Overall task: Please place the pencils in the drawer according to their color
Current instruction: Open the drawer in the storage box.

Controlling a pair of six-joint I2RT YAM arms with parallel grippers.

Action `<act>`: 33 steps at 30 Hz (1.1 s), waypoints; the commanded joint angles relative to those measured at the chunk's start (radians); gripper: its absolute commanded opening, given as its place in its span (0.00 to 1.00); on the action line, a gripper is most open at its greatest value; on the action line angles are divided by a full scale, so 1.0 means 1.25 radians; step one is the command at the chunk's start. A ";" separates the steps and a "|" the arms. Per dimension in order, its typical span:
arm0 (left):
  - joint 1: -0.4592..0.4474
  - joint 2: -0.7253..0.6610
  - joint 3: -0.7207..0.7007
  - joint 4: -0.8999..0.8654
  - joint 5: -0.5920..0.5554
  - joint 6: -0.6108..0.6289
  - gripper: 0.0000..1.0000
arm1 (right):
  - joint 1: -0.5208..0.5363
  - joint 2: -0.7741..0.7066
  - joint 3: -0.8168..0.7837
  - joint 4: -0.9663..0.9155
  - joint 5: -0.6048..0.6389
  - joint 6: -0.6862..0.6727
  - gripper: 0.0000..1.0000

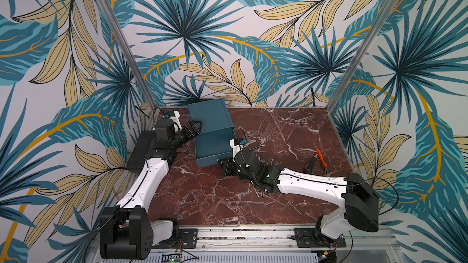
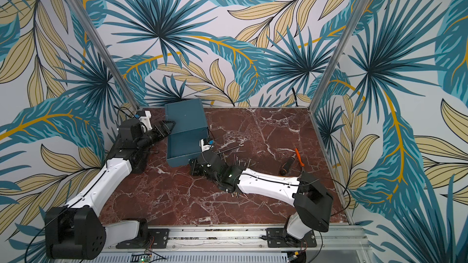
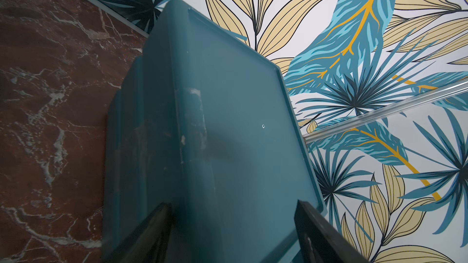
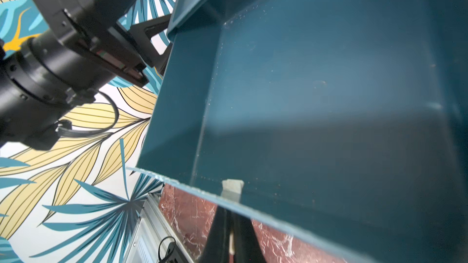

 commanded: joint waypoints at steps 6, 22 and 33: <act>0.008 -0.011 -0.018 0.022 0.012 -0.004 0.81 | 0.016 -0.021 -0.044 -0.029 0.018 0.008 0.00; 0.009 -0.050 -0.019 -0.008 -0.027 0.009 0.82 | 0.018 -0.076 -0.037 -0.128 0.082 -0.075 0.52; 0.013 -0.104 -0.025 -0.042 -0.090 0.026 0.94 | 0.011 -0.287 -0.016 -0.639 0.319 -0.052 0.54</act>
